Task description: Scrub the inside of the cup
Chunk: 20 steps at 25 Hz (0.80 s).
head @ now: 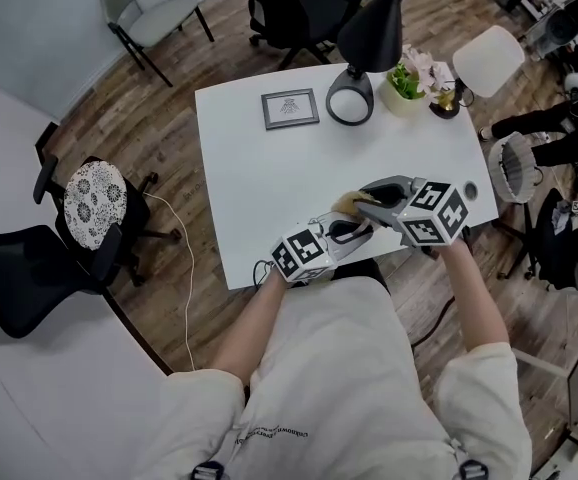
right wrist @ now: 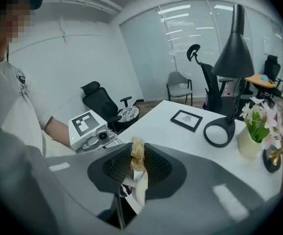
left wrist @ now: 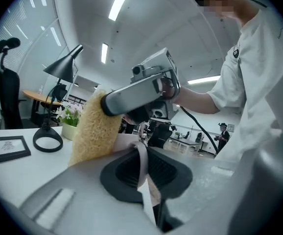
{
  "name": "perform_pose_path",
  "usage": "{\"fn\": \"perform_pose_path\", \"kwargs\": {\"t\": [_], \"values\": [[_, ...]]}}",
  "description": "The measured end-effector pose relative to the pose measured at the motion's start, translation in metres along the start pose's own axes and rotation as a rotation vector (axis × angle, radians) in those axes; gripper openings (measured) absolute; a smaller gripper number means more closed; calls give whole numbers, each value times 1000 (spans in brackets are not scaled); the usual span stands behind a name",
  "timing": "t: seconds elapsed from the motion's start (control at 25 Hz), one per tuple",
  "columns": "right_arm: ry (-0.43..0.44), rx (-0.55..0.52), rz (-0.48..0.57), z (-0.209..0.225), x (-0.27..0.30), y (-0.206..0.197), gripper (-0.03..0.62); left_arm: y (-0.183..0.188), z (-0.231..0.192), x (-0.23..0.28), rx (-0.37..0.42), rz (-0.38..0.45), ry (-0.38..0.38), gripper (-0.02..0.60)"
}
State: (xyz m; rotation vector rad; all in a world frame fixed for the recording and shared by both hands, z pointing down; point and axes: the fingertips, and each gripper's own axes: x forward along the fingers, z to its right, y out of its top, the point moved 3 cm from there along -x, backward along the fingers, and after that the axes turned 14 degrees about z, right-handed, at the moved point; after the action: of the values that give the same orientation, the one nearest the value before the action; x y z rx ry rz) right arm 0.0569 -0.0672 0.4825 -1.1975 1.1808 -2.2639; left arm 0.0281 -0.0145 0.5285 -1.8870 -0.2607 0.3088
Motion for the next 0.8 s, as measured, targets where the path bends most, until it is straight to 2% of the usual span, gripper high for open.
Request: {"fn": "perform_pose_path", "kwargs": {"t": [0.16, 0.4, 0.6, 0.8], "values": [[-57, -9, 77, -3, -6, 4, 95, 4, -14, -7, 8, 21, 90, 14], [-95, -2, 179, -9, -18, 6, 95, 12, -30, -19, 18, 35, 152, 14], [-115, 69, 312, -7, -43, 9, 95, 24, -40, -32, 16, 61, 186, 12], [-159, 174, 398, 4, -60, -9, 95, 39, -49, -42, 20, 91, 210, 12]]}}
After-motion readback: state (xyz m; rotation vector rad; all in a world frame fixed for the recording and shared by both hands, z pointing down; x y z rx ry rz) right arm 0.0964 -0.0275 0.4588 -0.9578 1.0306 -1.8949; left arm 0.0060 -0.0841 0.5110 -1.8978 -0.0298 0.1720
